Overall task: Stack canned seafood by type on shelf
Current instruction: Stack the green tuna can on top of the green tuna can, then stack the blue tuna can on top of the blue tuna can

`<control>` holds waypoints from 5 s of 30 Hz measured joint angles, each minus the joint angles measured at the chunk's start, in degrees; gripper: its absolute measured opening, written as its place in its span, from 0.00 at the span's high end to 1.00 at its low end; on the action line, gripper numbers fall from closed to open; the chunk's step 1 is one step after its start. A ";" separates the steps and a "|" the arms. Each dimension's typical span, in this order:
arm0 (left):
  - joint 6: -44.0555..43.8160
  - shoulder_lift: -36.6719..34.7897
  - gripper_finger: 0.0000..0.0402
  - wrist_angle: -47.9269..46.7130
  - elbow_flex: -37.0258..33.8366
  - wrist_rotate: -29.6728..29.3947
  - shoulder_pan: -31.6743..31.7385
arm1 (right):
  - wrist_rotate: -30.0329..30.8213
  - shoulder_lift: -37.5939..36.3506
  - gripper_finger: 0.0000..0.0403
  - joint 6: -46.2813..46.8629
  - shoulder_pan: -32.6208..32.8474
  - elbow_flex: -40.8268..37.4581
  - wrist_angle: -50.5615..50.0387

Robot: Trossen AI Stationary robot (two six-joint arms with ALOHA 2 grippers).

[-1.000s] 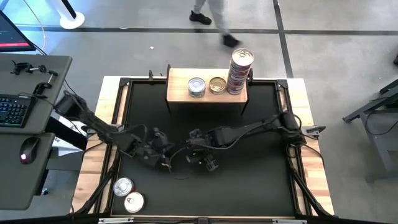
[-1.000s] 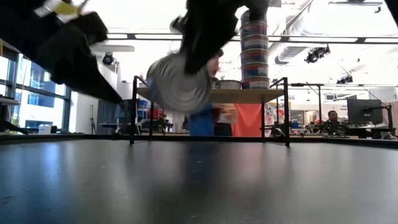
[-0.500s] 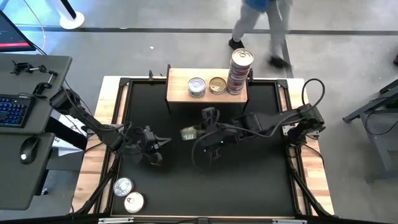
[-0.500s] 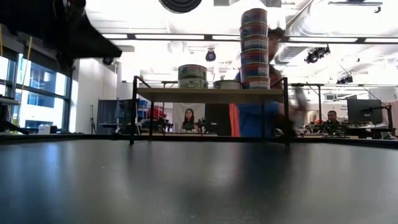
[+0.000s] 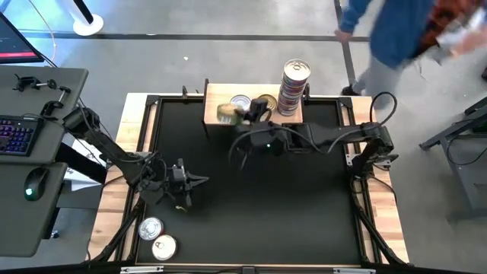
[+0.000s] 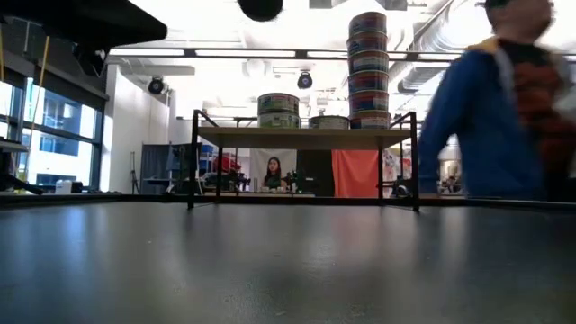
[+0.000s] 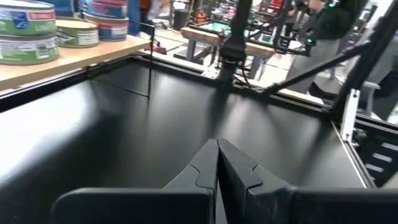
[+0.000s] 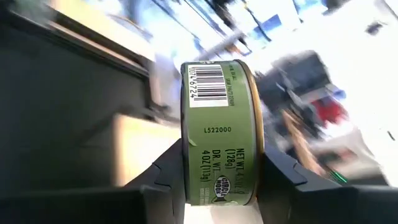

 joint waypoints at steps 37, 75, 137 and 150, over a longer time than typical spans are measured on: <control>0.45 0.00 1.00 -3.96 0.02 -4.67 -1.01 | 9.92 1.71 0.71 3.30 -16.13 -13.02 -19.58; -4.53 0.00 1.00 -9.04 0.04 -4.68 -1.01 | 0.16 1.60 0.44 14.94 -16.21 -11.86 -25.02; -35.57 29.24 1.00 -44.95 26.94 38.12 -9.54 | -30.91 -23.20 1.00 78.36 27.57 -47.75 -11.69; -3.20 45.02 1.00 -4.11 26.83 37.54 15.40 | -20.50 -25.95 1.00 94.99 29.05 -47.68 -11.21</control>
